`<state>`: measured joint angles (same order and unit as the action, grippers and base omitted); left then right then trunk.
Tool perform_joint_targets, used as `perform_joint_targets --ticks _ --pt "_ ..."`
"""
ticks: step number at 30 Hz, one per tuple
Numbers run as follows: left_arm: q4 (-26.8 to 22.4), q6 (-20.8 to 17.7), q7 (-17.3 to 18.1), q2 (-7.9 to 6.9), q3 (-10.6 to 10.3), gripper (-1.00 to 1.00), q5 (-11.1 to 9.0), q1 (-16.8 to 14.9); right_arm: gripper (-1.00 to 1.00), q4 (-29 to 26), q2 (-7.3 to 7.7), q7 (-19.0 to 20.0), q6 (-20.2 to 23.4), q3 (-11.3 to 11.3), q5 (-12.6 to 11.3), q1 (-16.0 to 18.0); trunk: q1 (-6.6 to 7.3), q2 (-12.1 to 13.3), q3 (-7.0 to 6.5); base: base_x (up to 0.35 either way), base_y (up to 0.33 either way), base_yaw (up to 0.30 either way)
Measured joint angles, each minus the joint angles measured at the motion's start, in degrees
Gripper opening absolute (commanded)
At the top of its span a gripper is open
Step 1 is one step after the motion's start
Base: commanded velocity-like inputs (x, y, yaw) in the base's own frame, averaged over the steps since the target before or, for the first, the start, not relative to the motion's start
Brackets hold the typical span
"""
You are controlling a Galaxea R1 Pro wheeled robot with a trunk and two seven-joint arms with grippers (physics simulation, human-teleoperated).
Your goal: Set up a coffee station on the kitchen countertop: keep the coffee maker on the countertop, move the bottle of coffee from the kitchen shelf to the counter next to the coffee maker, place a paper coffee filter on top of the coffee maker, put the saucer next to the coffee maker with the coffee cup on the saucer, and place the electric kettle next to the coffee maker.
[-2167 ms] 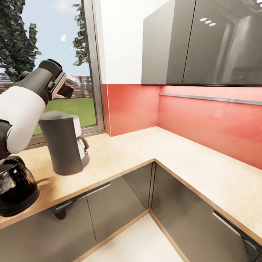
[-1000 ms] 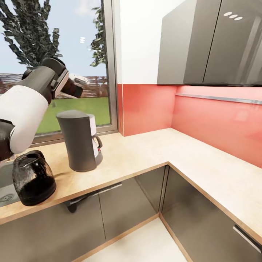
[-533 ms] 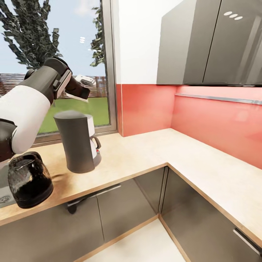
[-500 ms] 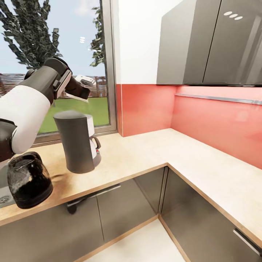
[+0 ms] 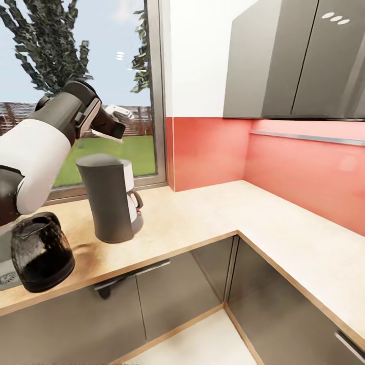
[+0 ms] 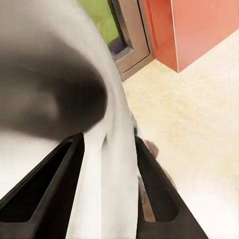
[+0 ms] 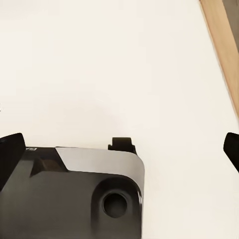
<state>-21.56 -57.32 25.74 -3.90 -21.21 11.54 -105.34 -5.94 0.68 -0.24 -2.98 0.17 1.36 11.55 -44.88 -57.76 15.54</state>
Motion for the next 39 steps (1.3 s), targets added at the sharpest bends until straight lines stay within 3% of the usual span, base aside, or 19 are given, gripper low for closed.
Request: perform_joint_targets --ticks 14,39 --pt "0.0 0.0 0.0 -0.01 -0.8 -1.0 0.0 0.0 1.0 0.0 0.02 0.0 0.0 0.0 0.0 0.0 0.0 0.0 0.0 0.019 -0.001 0.136" --pt "0.0 0.0 0.0 -0.01 -0.9 -1.0 0.0 0.0 1.0 0.1 0.02 0.0 0.0 0.0 0.0 0.0 0.01 0.0 0.0 0.109 -0.02 0.006"
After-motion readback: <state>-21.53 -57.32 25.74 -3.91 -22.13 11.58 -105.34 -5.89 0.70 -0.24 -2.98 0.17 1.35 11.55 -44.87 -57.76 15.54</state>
